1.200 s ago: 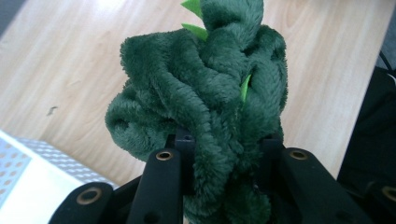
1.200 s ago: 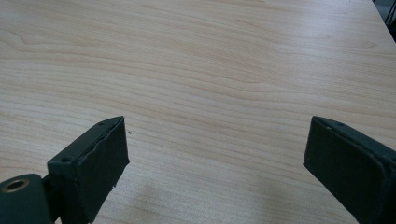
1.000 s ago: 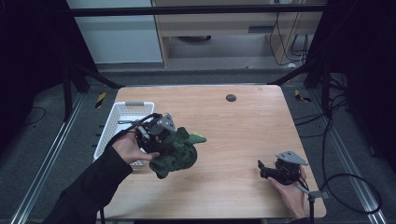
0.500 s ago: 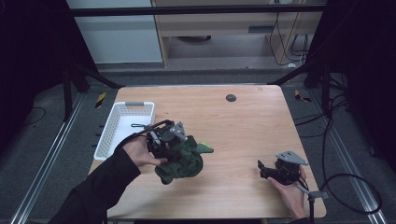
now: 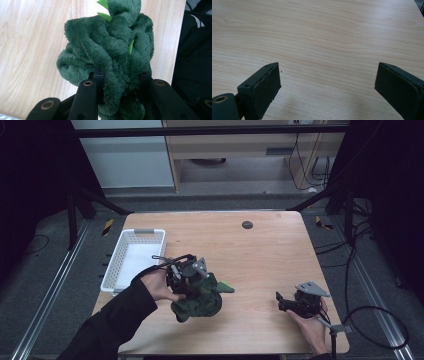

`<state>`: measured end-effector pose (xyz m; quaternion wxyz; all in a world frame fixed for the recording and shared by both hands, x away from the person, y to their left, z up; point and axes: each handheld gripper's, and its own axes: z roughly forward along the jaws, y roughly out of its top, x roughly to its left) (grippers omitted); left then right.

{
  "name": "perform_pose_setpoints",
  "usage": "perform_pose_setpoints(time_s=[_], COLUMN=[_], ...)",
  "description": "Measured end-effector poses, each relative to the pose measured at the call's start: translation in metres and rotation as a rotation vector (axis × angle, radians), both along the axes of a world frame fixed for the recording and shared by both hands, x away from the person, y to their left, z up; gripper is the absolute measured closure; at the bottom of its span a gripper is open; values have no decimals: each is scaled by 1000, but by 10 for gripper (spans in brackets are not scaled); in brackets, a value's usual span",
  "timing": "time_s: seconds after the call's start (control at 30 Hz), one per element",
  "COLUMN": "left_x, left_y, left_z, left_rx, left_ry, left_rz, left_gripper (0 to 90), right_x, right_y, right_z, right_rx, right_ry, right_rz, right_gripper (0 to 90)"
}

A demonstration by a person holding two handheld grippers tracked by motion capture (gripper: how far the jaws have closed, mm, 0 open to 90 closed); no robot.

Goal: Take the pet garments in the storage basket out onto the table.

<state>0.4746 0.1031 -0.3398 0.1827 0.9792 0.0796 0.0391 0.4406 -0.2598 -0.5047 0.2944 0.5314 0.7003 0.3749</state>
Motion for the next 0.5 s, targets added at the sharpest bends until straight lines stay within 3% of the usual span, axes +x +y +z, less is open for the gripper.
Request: perform_pose_setpoints(time_s=[0.4,0.5], left_x=[1,2], left_y=[-19,-22], left_z=[-18,-25], left_rx=[64,56], left_ry=[13,32], left_rz=[-65,-71], left_gripper=[694,693], right_x=[0,0], right_y=[0,0], right_z=[0,1], right_rx=[4,6], right_ry=[-1,-1], right_rz=[2,1], right_gripper=[64,64])
